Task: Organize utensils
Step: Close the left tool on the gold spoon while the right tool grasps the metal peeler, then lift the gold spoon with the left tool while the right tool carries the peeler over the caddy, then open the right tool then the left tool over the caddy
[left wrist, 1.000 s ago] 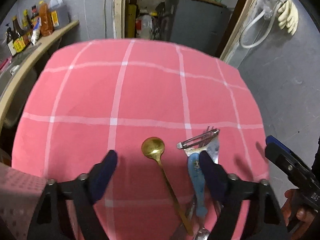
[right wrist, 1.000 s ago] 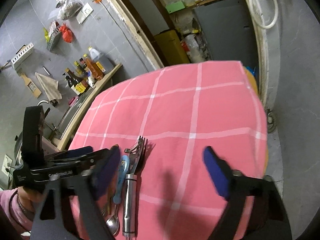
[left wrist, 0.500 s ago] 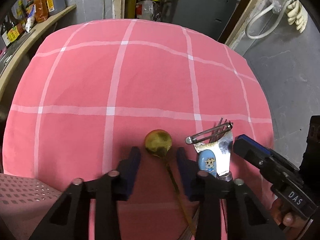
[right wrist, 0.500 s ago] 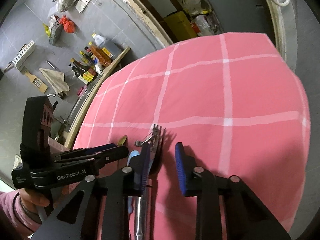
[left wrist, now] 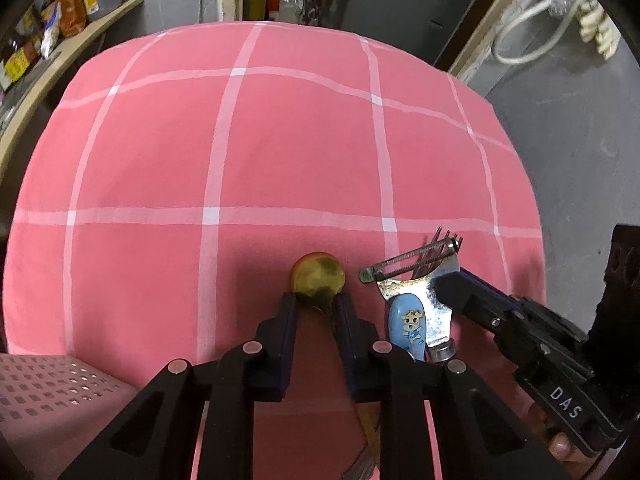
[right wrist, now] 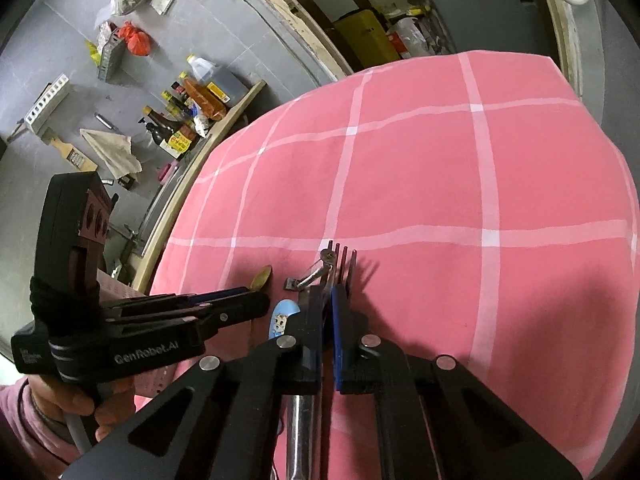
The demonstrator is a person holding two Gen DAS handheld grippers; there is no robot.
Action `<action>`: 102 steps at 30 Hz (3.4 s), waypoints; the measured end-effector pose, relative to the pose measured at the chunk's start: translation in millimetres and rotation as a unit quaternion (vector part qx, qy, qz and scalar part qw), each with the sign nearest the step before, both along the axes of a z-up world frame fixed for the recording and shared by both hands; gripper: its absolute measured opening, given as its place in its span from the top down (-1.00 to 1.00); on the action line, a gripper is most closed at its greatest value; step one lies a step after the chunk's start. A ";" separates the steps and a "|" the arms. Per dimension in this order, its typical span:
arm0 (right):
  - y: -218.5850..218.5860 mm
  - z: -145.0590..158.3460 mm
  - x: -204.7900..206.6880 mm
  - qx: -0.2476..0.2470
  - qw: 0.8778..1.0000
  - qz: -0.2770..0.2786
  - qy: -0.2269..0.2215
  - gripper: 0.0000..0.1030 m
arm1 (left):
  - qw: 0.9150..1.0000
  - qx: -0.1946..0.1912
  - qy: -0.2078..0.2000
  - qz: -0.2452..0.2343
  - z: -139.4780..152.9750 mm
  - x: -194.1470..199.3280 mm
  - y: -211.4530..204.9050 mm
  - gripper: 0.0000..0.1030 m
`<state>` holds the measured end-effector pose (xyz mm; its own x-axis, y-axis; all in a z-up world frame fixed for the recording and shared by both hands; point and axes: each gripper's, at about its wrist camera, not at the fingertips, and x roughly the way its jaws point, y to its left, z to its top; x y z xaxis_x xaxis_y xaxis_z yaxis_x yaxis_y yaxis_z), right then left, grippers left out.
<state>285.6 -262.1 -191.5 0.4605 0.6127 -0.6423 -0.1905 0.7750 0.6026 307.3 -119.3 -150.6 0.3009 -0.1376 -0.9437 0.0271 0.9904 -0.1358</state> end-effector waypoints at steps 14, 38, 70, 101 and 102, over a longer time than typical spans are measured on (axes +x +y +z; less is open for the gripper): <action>-12.3 23.0 -28.2 -0.015 0.999 -0.034 -0.014 0.97 | 0.999 -0.042 -0.010 -0.012 7.6 -17.0 -0.1 0.90; -52.3 157.3 -98.4 -0.027 0.972 -0.166 -0.165 0.97 | 0.966 -0.138 -0.214 -0.033 148.1 -74.0 34.5 0.91; 151.9 212.6 -111.9 0.059 0.956 -0.073 -0.276 0.97 | 0.953 -0.090 -0.287 0.035 213.1 -155.1 209.8 0.91; 156.3 163.2 -133.4 0.013 0.980 -0.039 -0.195 0.90 | 0.969 -0.090 -0.225 0.035 164.7 -167.2 211.4 0.91; 157.3 163.2 -134.7 0.010 0.981 -0.037 -0.192 0.90 | 0.969 -0.093 -0.225 0.036 164.9 -167.5 212.9 0.91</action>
<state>150.8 -104.8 -28.3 0.7104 0.5788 -0.4004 -0.3500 0.7842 0.5124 139.7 93.6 14.4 0.6917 -0.2558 -0.6753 0.0567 0.9515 -0.3024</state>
